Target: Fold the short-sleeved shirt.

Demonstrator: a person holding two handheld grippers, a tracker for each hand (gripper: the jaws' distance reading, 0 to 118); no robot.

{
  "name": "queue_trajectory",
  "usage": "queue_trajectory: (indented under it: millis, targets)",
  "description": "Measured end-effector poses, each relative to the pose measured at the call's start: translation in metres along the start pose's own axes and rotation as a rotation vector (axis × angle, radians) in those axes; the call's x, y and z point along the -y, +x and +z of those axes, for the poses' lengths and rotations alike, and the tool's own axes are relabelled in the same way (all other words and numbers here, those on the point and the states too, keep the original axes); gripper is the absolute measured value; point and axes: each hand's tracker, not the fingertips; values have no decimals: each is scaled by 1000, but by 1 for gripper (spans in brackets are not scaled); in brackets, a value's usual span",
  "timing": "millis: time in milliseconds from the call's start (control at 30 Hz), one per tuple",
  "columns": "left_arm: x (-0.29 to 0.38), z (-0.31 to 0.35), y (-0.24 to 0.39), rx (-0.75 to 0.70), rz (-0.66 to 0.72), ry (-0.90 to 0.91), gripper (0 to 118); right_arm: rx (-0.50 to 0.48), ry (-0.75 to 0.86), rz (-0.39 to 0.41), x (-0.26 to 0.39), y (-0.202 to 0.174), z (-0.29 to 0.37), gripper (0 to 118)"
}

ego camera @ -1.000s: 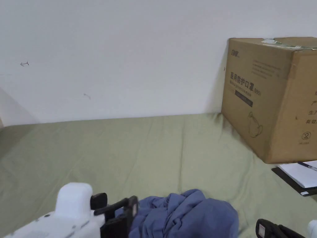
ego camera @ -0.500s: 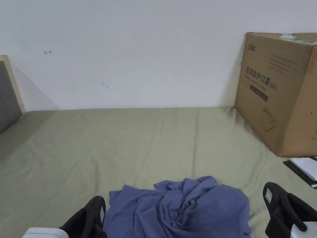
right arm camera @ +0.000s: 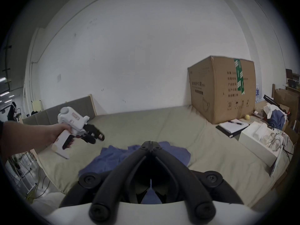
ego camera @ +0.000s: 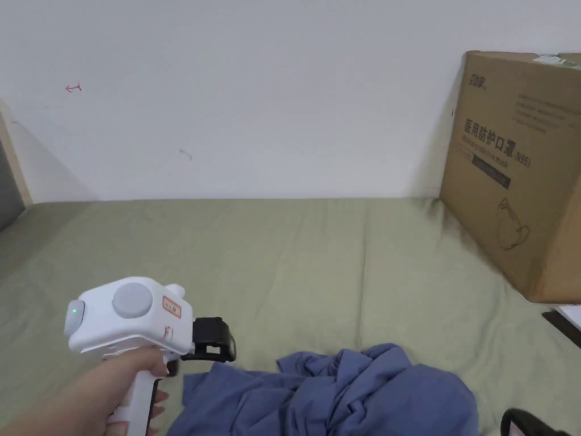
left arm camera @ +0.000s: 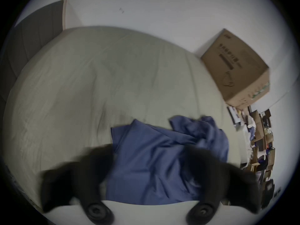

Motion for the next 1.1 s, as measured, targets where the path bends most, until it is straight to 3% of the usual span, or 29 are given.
queue_trajectory:
  millis: [33,67,233,267,333,367,433,500,533,700,833,867,900,933,967,1000,1100]
  targets:
    - [-1,-19,-2,-20,-1,-39,118,-9,-19,-8,4,4,-5,0]
    - [-4,-35,-3,-6,-9,-21,113,-9,-37,-12,8,8,-11,0]
    - [-19,-117,-25,-138,-51,-145,113,12,-103,-25,19,20,-38,0]
    - [15,-96,2,-152,-73,-192,113,14,-113,-33,20,21,-42,0]
    - [27,-89,17,-194,-231,-88,113,21,-125,-46,21,22,-50,0]
    - [33,-84,22,-213,-264,-64,109,19,-127,-48,22,23,-54,0]
    - [26,-94,5,-192,-271,-4,86,-57,-162,-29,20,28,-75,0]
    - [29,-78,1,-207,-284,62,28,-95,-256,15,10,37,-105,0]
    - [29,-72,-3,-201,-294,91,6,-91,-278,13,2,44,-122,0]
    - [49,-36,-12,-91,-299,145,6,-71,-449,-94,-43,70,-225,6]
    - [65,-23,-14,-47,-278,157,6,-107,-620,-57,-53,65,-311,6]
    - [69,-21,-14,-39,-268,155,6,-108,-684,-66,-51,62,-329,16]
    - [73,-19,-14,-36,-260,160,6,-110,-766,-88,-46,62,-351,41]
    - [72,-18,-20,-34,-253,161,6,-90,-841,-101,-39,59,-370,83]
    - [74,-17,-21,-31,-248,163,6,-53,-894,-114,-30,55,-385,118]
    - [77,-16,-21,-24,-241,161,6,-40,-851,-163,-22,53,-394,113]
    - [78,-16,-25,-26,-230,175,6,29,-921,-135,3,42,-421,110]
